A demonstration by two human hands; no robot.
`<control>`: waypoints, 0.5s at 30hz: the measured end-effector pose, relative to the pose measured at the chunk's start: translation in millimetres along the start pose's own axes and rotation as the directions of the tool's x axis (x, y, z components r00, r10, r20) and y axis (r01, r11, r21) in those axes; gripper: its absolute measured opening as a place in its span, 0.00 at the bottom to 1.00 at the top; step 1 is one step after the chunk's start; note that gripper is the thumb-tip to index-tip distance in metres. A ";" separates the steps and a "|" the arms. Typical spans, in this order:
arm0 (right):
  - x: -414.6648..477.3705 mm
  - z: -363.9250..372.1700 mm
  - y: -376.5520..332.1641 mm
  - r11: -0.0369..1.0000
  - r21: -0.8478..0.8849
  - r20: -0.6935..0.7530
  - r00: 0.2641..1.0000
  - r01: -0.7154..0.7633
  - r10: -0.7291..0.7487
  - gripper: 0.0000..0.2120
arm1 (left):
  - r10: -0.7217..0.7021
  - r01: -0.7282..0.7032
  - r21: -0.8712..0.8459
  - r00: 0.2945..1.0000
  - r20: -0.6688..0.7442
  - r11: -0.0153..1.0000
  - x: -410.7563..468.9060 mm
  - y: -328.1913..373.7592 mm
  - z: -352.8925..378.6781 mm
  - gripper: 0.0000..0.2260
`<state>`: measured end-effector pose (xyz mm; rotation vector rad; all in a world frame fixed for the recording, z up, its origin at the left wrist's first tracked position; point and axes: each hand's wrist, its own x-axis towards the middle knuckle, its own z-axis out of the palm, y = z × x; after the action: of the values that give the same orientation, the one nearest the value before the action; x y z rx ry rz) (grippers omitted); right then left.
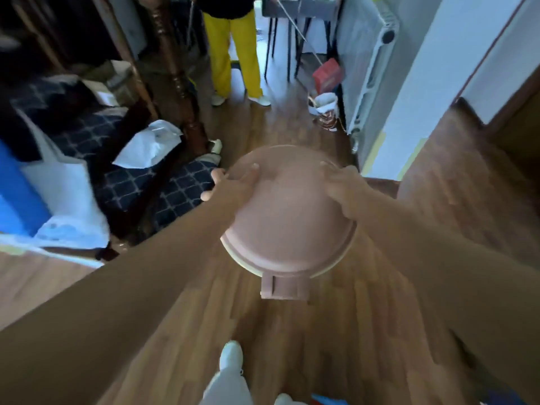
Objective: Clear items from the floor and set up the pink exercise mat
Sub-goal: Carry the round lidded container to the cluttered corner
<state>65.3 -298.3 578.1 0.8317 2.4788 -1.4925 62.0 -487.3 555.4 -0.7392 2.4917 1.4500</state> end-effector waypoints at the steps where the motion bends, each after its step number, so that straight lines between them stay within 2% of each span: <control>1: -11.6 19.6 -7.1 1.000 -0.017 0.076 0.997 0.024 -0.023 0.23 | -0.038 0.037 -0.027 0.998 -0.052 0.999 -3.3 -16.9 -21.0 0.36; 4: -51.0 84.2 -28.1 0.981 -0.044 0.190 0.966 0.187 -0.176 0.27 | -0.201 0.181 -0.123 0.963 -0.177 0.976 -14.4 -67.6 -88.4 0.32; 6: -85.7 139.6 -45.7 0.959 -0.107 0.319 0.923 0.261 -0.215 0.33 | -0.288 0.235 -0.212 0.918 -0.274 0.949 -24.7 -112.2 -143.4 0.32; 8: -109.2 166.0 -59.0 0.960 -0.168 0.357 0.922 0.222 -0.151 0.39 | -0.315 0.234 -0.274 0.898 -0.306 0.933 -33.5 -134.0 -173.3 0.33; 12: -180.9 263.6 -90.0 0.889 -0.255 0.514 0.832 0.380 -0.209 0.36 | -0.415 0.228 -0.428 0.809 -0.417 0.874 -64.9 -201.5 -262.8 0.42; 15: -248.5 336.9 -107.6 0.837 -0.259 0.643 0.733 0.483 -0.224 0.32 | -0.542 0.272 -0.528 0.701 -0.464 0.804 -88.5 -261.5 -333.8 0.38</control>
<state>162.6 -719.3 587.0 -0.2061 2.3709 -1.0077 301.6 -848.1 559.6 -1.9940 2.1049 1.7806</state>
